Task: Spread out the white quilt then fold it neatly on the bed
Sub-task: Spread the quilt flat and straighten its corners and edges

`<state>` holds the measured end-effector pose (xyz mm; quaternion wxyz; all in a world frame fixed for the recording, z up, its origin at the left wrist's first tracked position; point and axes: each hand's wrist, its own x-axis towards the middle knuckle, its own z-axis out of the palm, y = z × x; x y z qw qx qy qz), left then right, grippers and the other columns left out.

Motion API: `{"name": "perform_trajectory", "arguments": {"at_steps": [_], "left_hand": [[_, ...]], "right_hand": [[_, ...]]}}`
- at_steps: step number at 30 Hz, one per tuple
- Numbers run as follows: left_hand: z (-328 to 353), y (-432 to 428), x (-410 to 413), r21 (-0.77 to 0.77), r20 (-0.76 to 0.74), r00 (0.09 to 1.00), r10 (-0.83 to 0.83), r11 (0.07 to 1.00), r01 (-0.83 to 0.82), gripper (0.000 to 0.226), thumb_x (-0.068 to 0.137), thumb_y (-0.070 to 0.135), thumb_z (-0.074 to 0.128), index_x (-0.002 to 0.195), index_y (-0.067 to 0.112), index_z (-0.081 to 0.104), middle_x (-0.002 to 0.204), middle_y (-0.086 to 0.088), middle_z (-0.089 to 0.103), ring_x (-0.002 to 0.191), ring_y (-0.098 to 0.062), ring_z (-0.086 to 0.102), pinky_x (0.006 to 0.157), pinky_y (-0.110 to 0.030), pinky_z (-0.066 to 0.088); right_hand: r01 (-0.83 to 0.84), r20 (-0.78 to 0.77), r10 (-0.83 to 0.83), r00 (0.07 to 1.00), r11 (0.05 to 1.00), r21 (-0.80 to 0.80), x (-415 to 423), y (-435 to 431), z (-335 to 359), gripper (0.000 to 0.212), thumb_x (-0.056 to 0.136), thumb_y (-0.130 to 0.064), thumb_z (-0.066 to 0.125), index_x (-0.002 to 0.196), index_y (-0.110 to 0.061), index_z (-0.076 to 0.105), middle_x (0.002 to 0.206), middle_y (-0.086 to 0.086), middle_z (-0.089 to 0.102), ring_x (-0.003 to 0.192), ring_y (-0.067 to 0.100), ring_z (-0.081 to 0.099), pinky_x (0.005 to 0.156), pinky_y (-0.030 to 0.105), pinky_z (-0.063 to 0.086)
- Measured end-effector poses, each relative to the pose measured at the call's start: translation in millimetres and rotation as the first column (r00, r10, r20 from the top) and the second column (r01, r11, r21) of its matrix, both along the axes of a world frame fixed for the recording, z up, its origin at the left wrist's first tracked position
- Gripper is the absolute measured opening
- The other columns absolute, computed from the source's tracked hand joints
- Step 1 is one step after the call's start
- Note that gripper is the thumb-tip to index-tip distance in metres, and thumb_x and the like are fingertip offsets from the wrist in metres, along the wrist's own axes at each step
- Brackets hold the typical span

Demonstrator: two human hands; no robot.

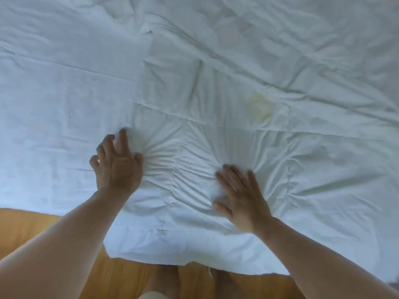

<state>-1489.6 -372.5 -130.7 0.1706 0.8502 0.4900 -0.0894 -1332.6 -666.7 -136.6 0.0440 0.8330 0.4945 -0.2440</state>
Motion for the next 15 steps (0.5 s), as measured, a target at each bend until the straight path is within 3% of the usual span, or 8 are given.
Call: {"name": "perform_trajectory", "arguments": {"at_steps": [3, 6, 10, 15], "left_hand": [[9, -58, 46, 0.049, 0.024, 0.918, -0.396, 0.917, 0.395, 0.073, 0.097, 0.053, 0.04, 0.159, 0.034, 0.006, 0.166, -0.009, 0.002, 0.153, -0.03, 0.004, 0.12, -0.057, 0.011], [0, -133, 94, -0.004, 0.055, 0.78, -0.623, 0.781, 0.624, 0.069, 0.096, 0.059, 0.032, 0.158, 0.038, 0.01, 0.168, -0.005, -0.002, 0.154, -0.029, 0.001, 0.121, -0.059, 0.009], [-33, -189, 92, -0.03, -0.103, 0.79, -0.605, 0.795, 0.605, 0.068, 0.096, 0.06, 0.021, 0.159, 0.036, 0.009, 0.168, -0.004, -0.004, 0.154, -0.027, -0.003, 0.122, -0.057, 0.004], [-20, -212, 108, -0.059, -0.188, 0.841, -0.507, 0.861, 0.506, 0.077, 0.089, 0.072, 0.014, 0.157, 0.035, 0.017, 0.168, -0.007, 0.001, 0.152, -0.035, 0.002, 0.117, -0.064, 0.014]], "right_hand": [[0.172, 0.098, -0.179, 0.979, 0.982, 0.072, 40, 17, 7, 0.076, 0.095, -0.068, 0.032, 0.159, -0.027, 0.024, 0.169, 0.004, 0.012, 0.156, 0.028, 0.012, 0.121, 0.062, 0.012], [0.299, 0.123, -0.305, 0.944, 0.952, 0.064, 78, -17, -3, 0.076, 0.095, -0.068, 0.03, 0.16, -0.029, 0.02, 0.169, 0.003, 0.011, 0.156, 0.026, 0.01, 0.122, 0.061, 0.009], [0.41, 0.135, -0.402, 0.906, 0.911, -0.034, 92, -175, -20, 0.076, 0.096, -0.073, 0.019, 0.161, -0.035, 0.008, 0.17, -0.008, 0.001, 0.156, 0.014, 0.001, 0.124, 0.052, 0.006], [0.694, 0.187, -0.669, 0.72, 0.693, -0.193, 98, -341, 3, 0.082, 0.093, -0.078, 0.006, 0.16, -0.033, -0.01, 0.168, -0.011, -0.017, 0.154, 0.011, -0.018, 0.126, 0.048, -0.002]]}}
